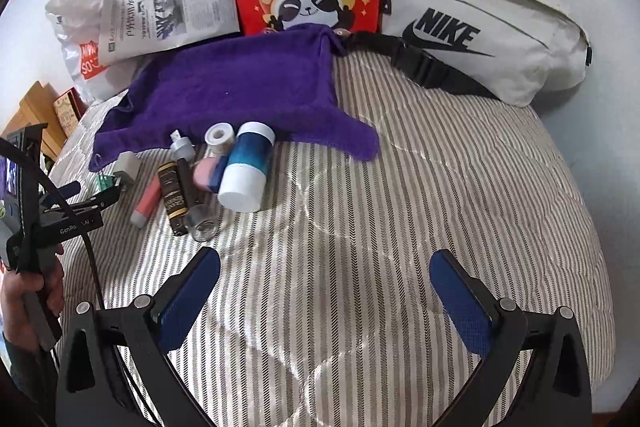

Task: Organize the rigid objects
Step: 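Grasp the green binder clip with the left gripper while the right grasps the blue-white bottle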

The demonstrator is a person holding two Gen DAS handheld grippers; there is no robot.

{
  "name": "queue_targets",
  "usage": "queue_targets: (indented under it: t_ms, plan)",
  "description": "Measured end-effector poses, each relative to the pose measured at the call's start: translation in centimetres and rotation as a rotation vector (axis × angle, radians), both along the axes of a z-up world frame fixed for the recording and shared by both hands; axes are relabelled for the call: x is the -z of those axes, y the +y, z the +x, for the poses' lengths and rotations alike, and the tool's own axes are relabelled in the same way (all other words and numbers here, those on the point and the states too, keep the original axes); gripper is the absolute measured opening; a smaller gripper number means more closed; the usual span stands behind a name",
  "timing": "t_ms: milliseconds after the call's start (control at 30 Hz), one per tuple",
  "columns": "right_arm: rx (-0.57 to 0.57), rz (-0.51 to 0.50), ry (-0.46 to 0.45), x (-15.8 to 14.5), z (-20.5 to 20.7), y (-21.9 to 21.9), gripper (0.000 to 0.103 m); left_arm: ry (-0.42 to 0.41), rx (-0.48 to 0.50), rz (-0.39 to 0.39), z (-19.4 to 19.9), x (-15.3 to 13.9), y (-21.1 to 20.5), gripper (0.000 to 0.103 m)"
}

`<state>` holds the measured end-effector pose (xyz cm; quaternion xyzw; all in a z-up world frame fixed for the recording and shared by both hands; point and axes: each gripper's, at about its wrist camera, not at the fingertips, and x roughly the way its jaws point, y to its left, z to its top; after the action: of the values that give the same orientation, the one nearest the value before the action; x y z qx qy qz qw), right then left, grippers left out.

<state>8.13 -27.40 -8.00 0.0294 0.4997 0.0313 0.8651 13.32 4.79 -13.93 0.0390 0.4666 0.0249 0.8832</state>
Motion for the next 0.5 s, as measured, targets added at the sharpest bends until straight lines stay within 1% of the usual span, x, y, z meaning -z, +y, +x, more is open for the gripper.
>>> queue_targets:
  t_ms: [100,200,267,300,333,367,400,500]
  plan:
    - [0.005,0.009,0.013,0.5,0.4,-0.1,0.103,-0.006,0.0,-0.041,0.2,-0.1,0.3,0.089]
    - [-0.003,0.011,0.031,1.2,0.8,0.4,0.103,-0.007,-0.002,-0.057,0.7,0.1,0.1,0.086]
    - [-0.016,0.002,0.034,1.4,0.9,0.9,0.103,-0.011,0.008,-0.08,0.9,0.1,0.0,0.074]
    - [-0.02,-0.002,0.035,1.5,0.9,1.0,0.103,-0.016,0.007,-0.091,0.8,0.1,-0.1,0.065]
    - [-0.023,-0.006,0.035,1.5,1.0,1.2,0.103,-0.02,0.005,-0.085,0.8,0.0,-0.1,0.056]
    - [-0.026,-0.005,0.034,1.5,1.0,1.3,0.103,-0.027,0.012,-0.087,0.7,-0.1,-0.1,0.049]
    - [-0.029,-0.003,0.033,1.5,1.0,1.3,0.103,-0.031,0.009,-0.09,0.5,-0.1,0.1,0.039]
    - [-0.033,-0.002,0.031,1.6,1.0,1.3,0.103,-0.037,-0.002,-0.112,-0.4,-0.3,0.9,0.039]
